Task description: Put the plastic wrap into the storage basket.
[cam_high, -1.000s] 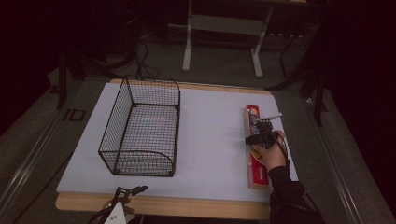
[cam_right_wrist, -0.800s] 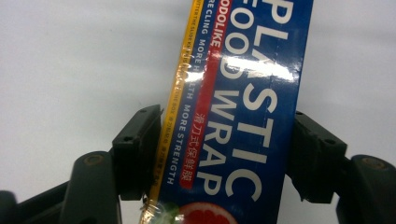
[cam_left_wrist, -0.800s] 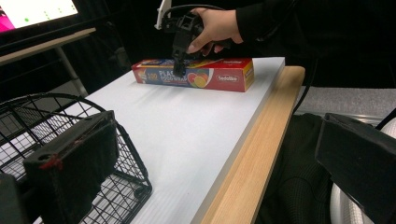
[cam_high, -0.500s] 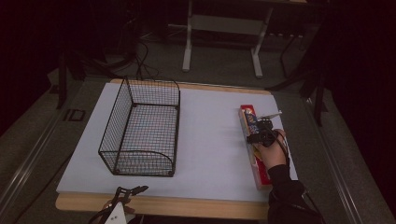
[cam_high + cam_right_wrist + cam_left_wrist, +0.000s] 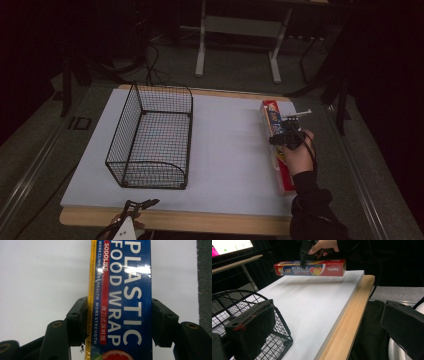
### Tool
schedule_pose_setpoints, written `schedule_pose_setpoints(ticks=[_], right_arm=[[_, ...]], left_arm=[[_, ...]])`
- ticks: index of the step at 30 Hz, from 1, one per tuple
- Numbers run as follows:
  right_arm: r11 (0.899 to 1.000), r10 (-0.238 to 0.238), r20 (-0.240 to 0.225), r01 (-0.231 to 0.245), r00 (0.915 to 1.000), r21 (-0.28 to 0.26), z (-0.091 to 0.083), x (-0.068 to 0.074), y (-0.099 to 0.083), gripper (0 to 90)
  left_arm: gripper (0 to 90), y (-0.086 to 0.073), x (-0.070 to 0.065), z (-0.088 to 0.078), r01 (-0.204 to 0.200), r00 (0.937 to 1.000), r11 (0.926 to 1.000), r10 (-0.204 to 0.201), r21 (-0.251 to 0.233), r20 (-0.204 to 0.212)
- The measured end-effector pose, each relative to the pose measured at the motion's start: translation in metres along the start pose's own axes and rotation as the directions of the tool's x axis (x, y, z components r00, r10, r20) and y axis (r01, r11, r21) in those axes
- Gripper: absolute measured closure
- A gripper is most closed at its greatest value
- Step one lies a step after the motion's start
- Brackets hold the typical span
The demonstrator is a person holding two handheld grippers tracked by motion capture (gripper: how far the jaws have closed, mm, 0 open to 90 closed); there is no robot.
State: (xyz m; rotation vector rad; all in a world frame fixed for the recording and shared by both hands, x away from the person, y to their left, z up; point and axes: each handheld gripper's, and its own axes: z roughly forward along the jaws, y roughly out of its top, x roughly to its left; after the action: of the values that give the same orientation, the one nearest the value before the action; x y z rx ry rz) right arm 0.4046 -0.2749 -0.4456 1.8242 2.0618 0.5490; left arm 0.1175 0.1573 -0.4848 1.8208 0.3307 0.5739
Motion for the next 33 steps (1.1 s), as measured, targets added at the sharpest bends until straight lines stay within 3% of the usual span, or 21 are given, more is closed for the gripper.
schedule_pose_setpoints(ticks=[11, 24, 29, 33], right_arm=[[0.997, -0.03, -0.014, 0.029, 0.9994, -0.078, -0.031, 0.02, 0.019, 39.5], [0.982, -0.099, -0.039, 0.091, 0.9944, -0.165, -0.065, 0.067, 0.049, 39.6], [0.976, -0.126, -0.059, 0.113, 0.9903, -0.187, -0.073, 0.086, 0.056, 39.6], [0.965, -0.17, -0.08, 0.149, 0.9822, -0.216, -0.082, 0.111, 0.064, 39.6]], left_arm=[[0.0, 0.0, 0.0, 0.0, 0.004, 1.0, 1.0, -0.004, 0.0, 0.003], [0.1, 0.0, 0.001, 0.0, 0.007, 1.0, 1.0, -0.007, -0.004, 0.005], [0.1, 0.0, 0.001, 0.0, 0.007, 0.9999, 1.0, -0.007, -0.006, 0.008], [0.1, 0.0, 0.001, 0.0, 0.009, 0.9999, 0.9999, -0.008, -0.006, 0.009]])
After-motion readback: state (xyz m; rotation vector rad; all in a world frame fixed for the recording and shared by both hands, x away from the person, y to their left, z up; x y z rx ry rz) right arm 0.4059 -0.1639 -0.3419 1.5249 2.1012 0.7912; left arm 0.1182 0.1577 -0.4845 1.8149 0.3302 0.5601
